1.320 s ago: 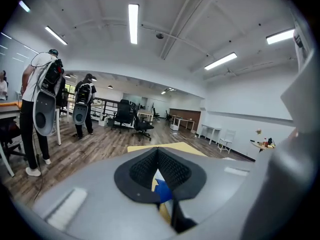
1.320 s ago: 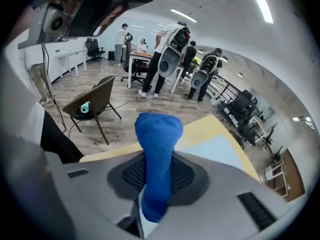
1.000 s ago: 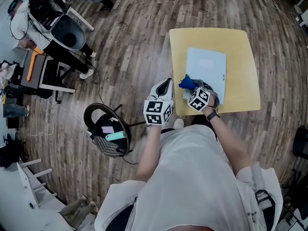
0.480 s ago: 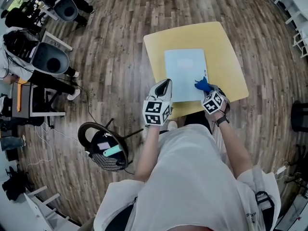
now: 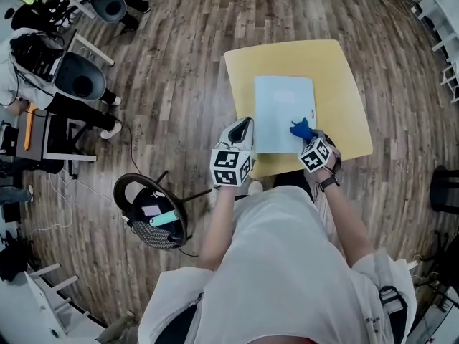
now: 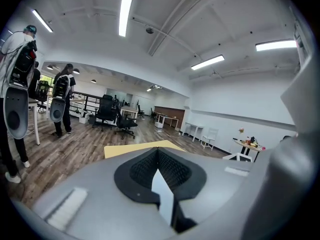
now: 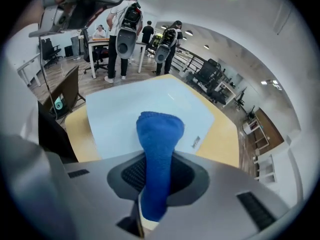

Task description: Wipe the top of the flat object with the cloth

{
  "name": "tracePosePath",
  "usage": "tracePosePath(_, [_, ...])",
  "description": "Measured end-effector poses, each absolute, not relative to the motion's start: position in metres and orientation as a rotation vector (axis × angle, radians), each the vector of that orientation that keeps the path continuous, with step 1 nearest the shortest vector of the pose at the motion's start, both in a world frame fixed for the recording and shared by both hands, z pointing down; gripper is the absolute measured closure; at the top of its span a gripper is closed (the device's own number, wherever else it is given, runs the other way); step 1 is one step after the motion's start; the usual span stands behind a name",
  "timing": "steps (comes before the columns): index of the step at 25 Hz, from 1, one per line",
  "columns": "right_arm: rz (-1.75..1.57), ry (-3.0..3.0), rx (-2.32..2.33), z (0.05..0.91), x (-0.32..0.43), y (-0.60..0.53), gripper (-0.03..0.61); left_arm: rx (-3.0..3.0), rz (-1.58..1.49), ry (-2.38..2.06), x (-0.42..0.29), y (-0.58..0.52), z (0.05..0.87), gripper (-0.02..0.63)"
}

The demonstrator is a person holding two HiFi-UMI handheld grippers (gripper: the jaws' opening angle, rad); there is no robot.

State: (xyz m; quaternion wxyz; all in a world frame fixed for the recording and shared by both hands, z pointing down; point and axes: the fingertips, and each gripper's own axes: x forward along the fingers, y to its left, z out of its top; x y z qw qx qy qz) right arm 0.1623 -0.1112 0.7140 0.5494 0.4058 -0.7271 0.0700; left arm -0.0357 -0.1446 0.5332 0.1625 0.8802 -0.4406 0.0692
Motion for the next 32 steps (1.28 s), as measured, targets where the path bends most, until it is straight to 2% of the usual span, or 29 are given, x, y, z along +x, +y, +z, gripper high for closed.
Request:
tracePosePath(10, [-0.017, -1.987, 0.651, 0.701, -0.009, -0.120, 0.499, 2.391, 0.195, -1.439, -0.106, -0.133, 0.544, 0.611])
tracePosePath(14, [-0.077, -1.991, 0.539, 0.715, -0.040, -0.110, 0.497, 2.382, 0.192, -1.456, -0.112, -0.133, 0.543, 0.611])
tracePosePath(20, [-0.118, -1.964, 0.567, 0.726, -0.016, -0.104, 0.497, 2.391, 0.197, -1.415, -0.099, -0.136, 0.547, 0.611])
tracePosePath(32, [0.083, -1.786, 0.878, 0.726, 0.144, -0.084, 0.497, 2.494, 0.220, -1.238, -0.032, -0.138, 0.545, 0.611])
